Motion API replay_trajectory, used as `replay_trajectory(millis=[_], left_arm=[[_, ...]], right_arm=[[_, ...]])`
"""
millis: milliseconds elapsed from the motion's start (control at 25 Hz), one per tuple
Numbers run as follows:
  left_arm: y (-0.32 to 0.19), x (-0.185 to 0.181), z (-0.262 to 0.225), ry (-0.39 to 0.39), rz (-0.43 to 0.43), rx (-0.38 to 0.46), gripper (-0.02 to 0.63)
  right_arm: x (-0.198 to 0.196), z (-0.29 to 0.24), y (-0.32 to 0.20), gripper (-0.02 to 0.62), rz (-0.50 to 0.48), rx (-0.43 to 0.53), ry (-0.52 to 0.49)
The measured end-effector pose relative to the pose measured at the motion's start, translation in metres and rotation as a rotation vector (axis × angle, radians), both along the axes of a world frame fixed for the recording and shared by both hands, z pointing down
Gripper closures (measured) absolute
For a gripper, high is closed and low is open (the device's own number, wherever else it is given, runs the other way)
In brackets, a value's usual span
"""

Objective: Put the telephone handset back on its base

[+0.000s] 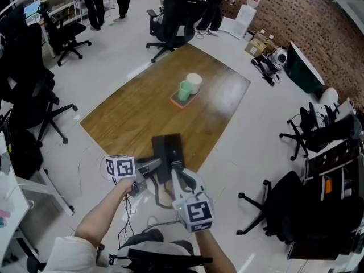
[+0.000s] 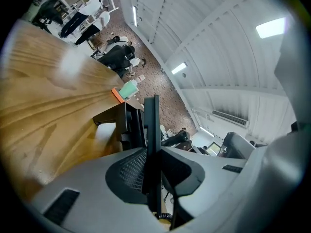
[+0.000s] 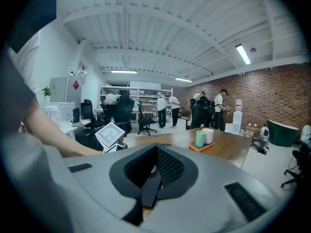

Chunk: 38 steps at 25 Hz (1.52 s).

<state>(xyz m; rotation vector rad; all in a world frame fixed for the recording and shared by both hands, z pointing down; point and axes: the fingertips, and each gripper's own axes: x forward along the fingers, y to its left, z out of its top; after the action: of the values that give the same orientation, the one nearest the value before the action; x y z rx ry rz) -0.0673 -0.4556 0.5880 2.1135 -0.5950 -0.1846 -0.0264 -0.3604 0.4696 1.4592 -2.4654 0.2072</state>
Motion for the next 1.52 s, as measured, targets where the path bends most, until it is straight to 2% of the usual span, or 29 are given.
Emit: replay_trajectory(millis=[400, 720, 1000, 1240, 1520], left_arm=[[-0.009, 0.006, 0.011, 0.096, 0.036, -0.074, 0.534], [-0.016, 0.003, 0.02, 0.145, 0.058, -0.122, 0.534], [-0.017, 0.003, 0.021, 0.17, 0.074, -0.127, 0.534], [-0.015, 0.005, 0.021, 0.159, 0.081, -0.131, 0.532], [-0.015, 0.001, 0.026, 0.099, 0.079, -0.139, 0.511]], right_arm=[[0.004, 0.004, -0.001, 0.592, 0.012, -0.015, 0.004], [0.006, 0.008, 0.0, 0.592, 0.019, -0.031, 0.01], [0.002, 0.009, -0.002, 0.592, 0.01, -0.033, 0.004], [-0.002, 0.009, -0.001, 0.592, -0.007, -0.031, 0.002], [-0.002, 0.009, 0.002, 0.592, -0.008, -0.034, -0.003]])
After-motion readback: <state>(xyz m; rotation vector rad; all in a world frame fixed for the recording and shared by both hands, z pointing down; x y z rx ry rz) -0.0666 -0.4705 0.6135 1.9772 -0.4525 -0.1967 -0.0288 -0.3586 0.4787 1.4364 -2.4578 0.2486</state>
